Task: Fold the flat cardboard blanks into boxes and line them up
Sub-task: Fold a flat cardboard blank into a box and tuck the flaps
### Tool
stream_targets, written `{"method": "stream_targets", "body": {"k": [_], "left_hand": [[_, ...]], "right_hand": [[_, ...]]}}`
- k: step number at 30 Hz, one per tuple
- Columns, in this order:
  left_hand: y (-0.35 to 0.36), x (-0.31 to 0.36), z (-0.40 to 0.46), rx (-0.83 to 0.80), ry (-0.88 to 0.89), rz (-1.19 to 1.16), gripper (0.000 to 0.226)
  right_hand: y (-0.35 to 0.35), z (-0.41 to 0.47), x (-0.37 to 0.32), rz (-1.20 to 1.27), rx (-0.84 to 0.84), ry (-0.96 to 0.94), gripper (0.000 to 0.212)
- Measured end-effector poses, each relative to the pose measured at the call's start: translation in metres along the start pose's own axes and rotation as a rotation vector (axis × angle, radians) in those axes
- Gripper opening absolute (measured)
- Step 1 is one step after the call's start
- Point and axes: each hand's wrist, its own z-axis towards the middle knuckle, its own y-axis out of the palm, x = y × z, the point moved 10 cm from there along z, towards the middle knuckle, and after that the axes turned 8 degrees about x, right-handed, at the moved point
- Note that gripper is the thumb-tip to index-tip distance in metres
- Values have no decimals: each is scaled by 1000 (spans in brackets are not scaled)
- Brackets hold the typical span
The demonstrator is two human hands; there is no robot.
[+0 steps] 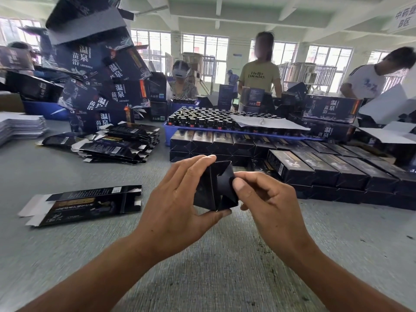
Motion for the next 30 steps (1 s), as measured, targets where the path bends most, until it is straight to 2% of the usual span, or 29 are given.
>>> {"method": "stream_targets", "body": {"k": [6,10,11,14,15,18,20,23,25,27,30], "left_hand": [[-5,-5,2,40,-38,-53,86],[-5,1,2,49,13,-10,84],[-4,4,2,44,46,12,83],[8,14,-3,-26,181,69,78],[13,16,-5,-65,224,86,78],[28,21,-13,-159,316,124,82],[30,20,-14,-166,309,136,87],[17,6,-7,-55,146,137,85],[3,-15,-3,37,-71,50,73],[0,-41,-4,53,-332,-143,68],[14,-65,-11,18,-647,-503,85]], "right_hand": [[3,-2,-8,-2,-17,-54,17],[2,-2,-4,3,-9,-37,13],[2,-2,-1,1,-16,-12,22],[11,-4,12,-54,-115,65,70],[15,-5,15,-87,-146,78,78],[20,-7,25,-106,-176,122,80],[16,-3,34,-68,-136,185,77],[6,3,50,7,-76,301,74],[5,4,59,53,-90,358,69],[10,2,63,78,-131,398,61],[18,-3,65,15,-225,402,51]]}}
